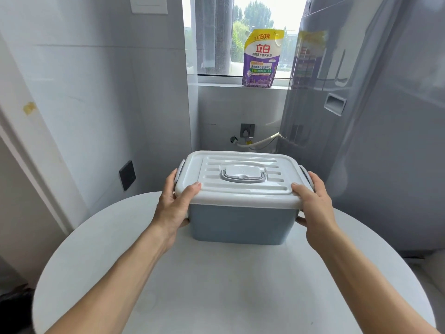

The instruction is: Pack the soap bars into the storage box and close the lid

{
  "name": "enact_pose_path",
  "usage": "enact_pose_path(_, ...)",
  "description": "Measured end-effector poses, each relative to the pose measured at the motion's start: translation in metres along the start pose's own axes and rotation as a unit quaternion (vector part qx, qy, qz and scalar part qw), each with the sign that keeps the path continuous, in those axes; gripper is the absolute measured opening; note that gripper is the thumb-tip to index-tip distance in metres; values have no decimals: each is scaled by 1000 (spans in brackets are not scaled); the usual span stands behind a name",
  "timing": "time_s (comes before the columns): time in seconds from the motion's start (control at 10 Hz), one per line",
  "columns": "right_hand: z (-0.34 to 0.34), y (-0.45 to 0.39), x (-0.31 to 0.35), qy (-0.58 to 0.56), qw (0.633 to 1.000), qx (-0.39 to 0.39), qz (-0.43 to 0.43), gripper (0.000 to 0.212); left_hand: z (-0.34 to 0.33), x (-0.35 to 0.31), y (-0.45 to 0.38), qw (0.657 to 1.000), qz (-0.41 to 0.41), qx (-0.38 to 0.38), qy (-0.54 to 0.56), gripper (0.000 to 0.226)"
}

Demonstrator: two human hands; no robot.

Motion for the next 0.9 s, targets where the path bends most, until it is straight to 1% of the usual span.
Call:
enact_pose_path(0.3,-15,-38,-1,1,1000,7,-2,55,-9,-7,-42,1000,-9,-16,-15,66)
enact_pose_path(0.4,-15,-42,-4,8,1000,12,-3,56,-9,-4,-43,1000,-3,-25,-17,64)
enact_pose_path(0.5,-15,-41,-5,12,1000,21,-4,56,-10,-4,-41,999,-10,-37,-4,58)
enact_pose_path(0.6,-14,-41,-2,18,999,43,-3,54,-9,-8,-40,999,-26,-46,0,58)
enact_pose_path(0.7,-16,-36,-6,22,997,67,-27,54,-12,-3,-35,999,-7,-50,4,62)
enact_pose_path(0.8,-14,-34,1,59,996,56,-26,61,-11,-9,-31,998,13,-54,-22,67)
enact_pose_path(0.9,23,-36,52,54,988,-126,67,57,28,-46,-33,985,-23,-169,37,57)
Point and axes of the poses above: each hand's wrist, its own y-axis away from the middle knuckle, its own z-axis out of the back of the hand, x = y × z, the point moved 7 cm from there along -y, towards the middle knuckle, and after that the axes turned 14 degrees about -y, right-handed, at the moved point
